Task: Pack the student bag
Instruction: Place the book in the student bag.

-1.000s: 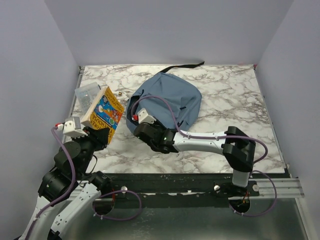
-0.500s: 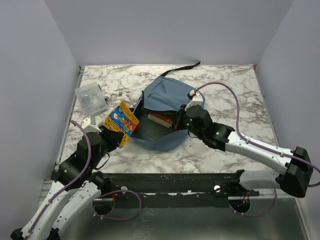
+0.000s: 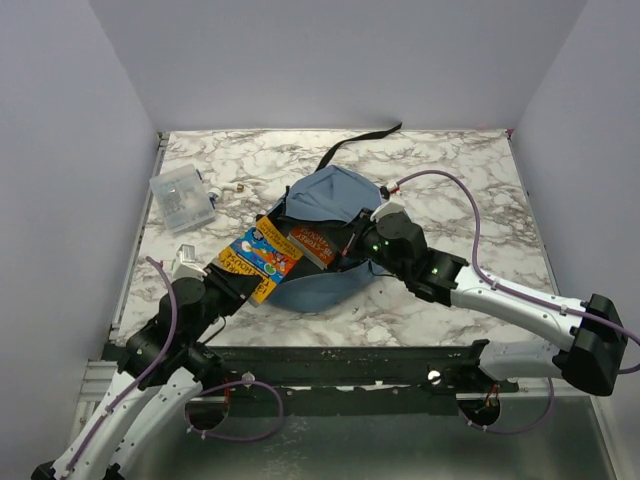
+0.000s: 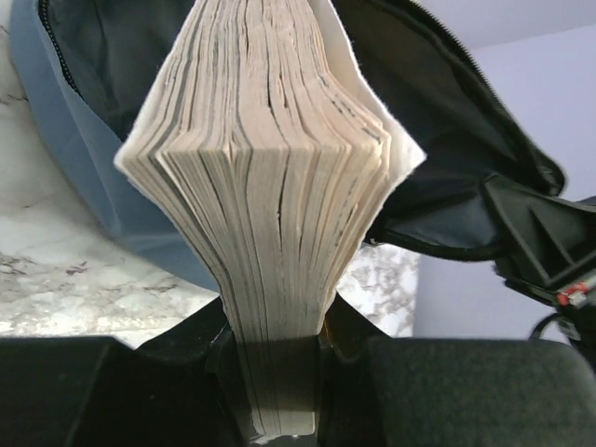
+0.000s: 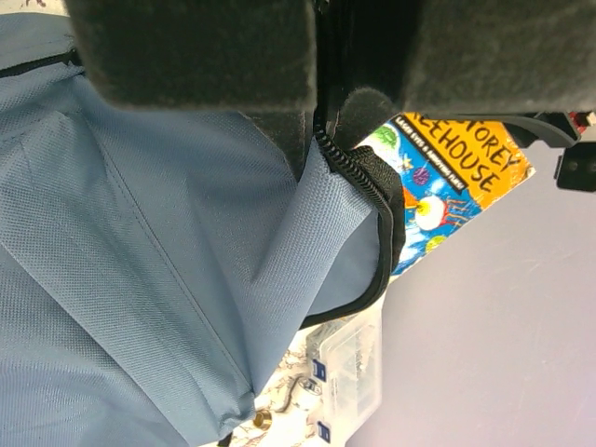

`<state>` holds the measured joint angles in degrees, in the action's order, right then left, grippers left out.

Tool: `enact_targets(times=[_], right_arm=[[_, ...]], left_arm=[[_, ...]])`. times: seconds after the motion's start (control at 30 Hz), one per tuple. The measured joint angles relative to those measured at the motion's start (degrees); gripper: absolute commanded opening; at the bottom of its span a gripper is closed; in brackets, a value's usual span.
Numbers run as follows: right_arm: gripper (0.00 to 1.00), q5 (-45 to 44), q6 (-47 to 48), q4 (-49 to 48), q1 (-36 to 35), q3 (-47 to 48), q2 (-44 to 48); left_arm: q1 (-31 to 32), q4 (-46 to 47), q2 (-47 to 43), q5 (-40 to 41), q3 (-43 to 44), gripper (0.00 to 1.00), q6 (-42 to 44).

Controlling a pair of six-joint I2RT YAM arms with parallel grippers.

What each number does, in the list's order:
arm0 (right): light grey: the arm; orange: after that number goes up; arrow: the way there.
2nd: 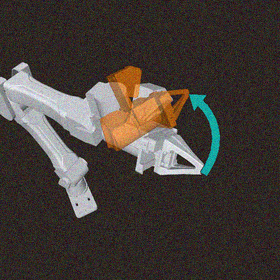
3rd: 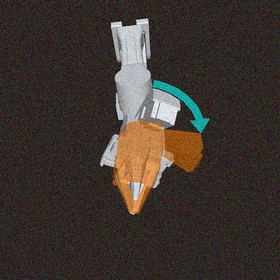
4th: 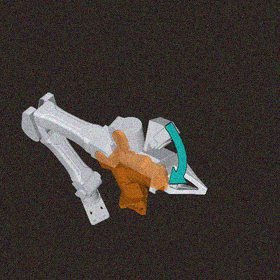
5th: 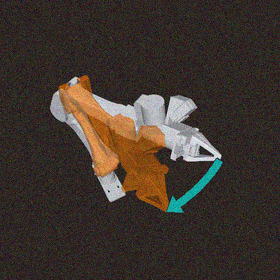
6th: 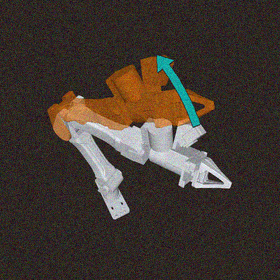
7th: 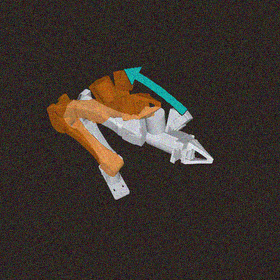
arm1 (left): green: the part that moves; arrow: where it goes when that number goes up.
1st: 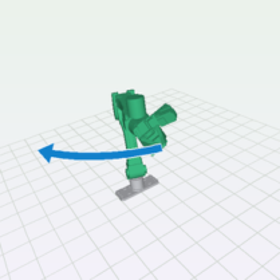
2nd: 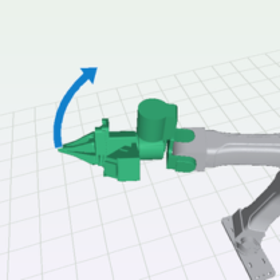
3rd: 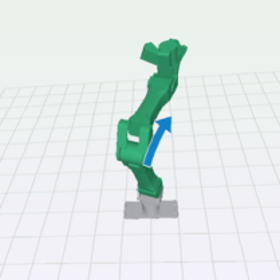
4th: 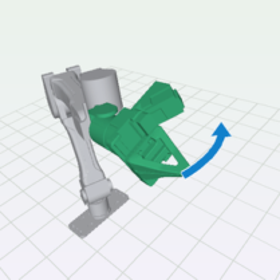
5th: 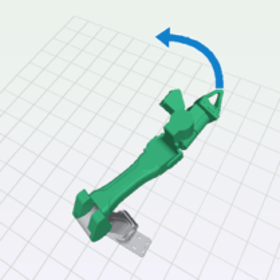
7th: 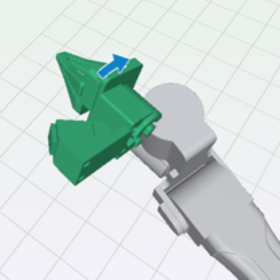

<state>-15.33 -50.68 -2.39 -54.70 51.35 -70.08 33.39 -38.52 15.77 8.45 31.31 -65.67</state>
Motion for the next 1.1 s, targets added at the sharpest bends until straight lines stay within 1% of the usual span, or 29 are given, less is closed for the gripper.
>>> enact_targets(times=[0.1, 0.17, 0.23, 0.33, 0.37, 0.43, 0.5, 0.67, 1.0, 1.1], right_arm=[[0.01, -0.07, 0.66, -0.15, 0.0, 0.0, 0.0], [0.01, -0.17, 1.2, -0.17, 0.0, 0.0, 0.0], [0.01, -0.33, 1.55, -0.35, 0.0, 0.0, 0.02], [0.01, -0.35, 1.77, -0.5, 0.0, 0.0, 0.11], [0.01, -0.31, 1.84, -0.48, 0.0, 0.0, 0.2], [0.01, -0.17, 1.86, -0.48, 0.0, -0.02, 0.24], [0.01, 0.24, 1.79, -0.48, 0.0, -0.02, 0.24], [0.0, 2.21, 1.33, -1.44, 0.0, -0.96, 0.39], [0.01, 3.82, 0.87, -1.97, 0.0, -1.84, 1.22], [0.01, 4.09, 1.25, -2.03, 0.0, -1.84, 1.22]], left_arm=[[-0.02, -0.42, -3.58, -0.81, -0.59, 0.0, -2.86], [-0.09, 0.98, -4.09, -1.9, -1.25, 0.0, -4.92], [-0.33, 5.09, -3.41, -4.96, -3.96, 0.0, -7.87], [-0.52, 14.82, 0.04, -11.34, -10.64, 0.0, -13.4], [-0.74, 19.78, 2.75, -13.94, -13.84, 0.0, -15.56], [-1.03, 27.5, 7.58, -16.85, -17.84, 0.0, -18.25], [-1.38, 33.29, 10.69, -18.08, -19.28, 0.0, -19.54], [-1.42, 43.52, 15.87, -18.27, -19.3, 0.0, -19.54], [-1.38, 51.74, 31.41, -17.27, -14.29, 0.0, -19.1], [-1.03, 54.47, 38.91, -15.67, -10.51, 0.0, -18.34]])
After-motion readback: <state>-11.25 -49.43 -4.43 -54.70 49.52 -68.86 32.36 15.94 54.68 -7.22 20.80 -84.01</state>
